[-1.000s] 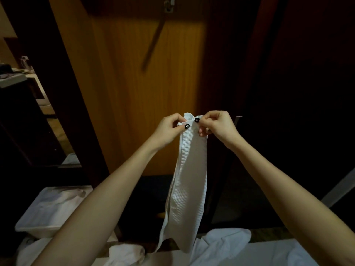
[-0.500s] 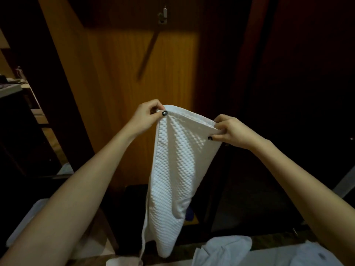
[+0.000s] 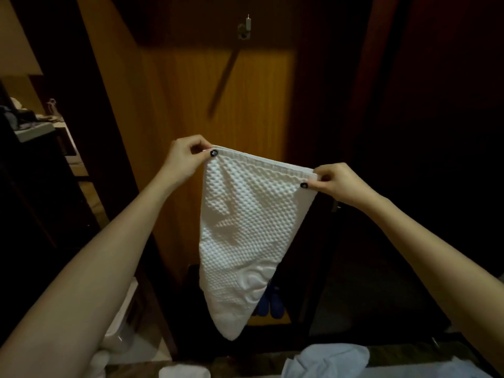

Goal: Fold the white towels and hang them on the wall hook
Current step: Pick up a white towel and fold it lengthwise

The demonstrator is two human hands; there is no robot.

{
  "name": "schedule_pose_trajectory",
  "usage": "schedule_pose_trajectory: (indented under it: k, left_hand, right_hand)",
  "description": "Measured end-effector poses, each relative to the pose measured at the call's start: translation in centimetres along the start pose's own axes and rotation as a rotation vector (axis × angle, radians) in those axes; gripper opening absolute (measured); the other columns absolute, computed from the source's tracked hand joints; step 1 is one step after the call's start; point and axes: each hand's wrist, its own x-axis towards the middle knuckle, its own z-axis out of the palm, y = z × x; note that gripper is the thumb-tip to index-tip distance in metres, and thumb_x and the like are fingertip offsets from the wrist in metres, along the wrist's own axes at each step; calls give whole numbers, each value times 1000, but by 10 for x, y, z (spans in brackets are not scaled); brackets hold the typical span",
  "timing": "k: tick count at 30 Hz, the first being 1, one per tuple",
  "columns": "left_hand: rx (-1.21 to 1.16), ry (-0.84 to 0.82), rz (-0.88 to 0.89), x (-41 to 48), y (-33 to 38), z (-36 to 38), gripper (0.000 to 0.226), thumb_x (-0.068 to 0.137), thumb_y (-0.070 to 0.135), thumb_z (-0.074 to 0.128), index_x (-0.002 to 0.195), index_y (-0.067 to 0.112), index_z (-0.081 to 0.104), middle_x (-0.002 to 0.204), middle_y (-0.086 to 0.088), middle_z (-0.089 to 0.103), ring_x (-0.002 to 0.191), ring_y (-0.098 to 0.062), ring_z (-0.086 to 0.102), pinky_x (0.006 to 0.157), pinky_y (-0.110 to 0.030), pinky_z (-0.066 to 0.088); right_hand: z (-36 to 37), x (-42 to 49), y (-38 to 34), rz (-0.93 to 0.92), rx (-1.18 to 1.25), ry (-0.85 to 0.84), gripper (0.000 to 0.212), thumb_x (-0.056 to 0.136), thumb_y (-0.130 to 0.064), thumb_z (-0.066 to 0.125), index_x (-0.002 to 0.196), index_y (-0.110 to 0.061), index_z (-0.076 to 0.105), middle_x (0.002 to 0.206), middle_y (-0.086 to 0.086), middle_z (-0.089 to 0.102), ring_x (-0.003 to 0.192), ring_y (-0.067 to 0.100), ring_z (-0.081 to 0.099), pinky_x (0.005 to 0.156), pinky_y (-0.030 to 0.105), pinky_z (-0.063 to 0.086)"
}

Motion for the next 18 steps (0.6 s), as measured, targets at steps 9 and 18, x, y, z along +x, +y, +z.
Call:
schedule_pose_trajectory:
  k: [9, 18]
  left_hand:
    - [143, 15, 141, -10, -3, -16, 18, 90, 14, 63, 77, 8, 51, 67, 9, 50, 58, 0, 41, 54, -19, 30]
    - [305, 12, 23, -4, 9, 16, 9, 90, 18, 62, 96, 12, 64, 77, 4, 57, 73, -16, 55, 58, -27, 32]
  right_hand:
    - [-20, 24, -16, -67, 216, 249, 30, 91, -31, 65, 76, -9, 53, 75, 5, 62, 68, 15, 60, 58, 34, 46]
    - [-22, 37, -8, 44, -192, 187, 14, 92, -18, 60, 80, -14, 55, 67, -3, 55, 64, 22, 59, 51, 30, 35]
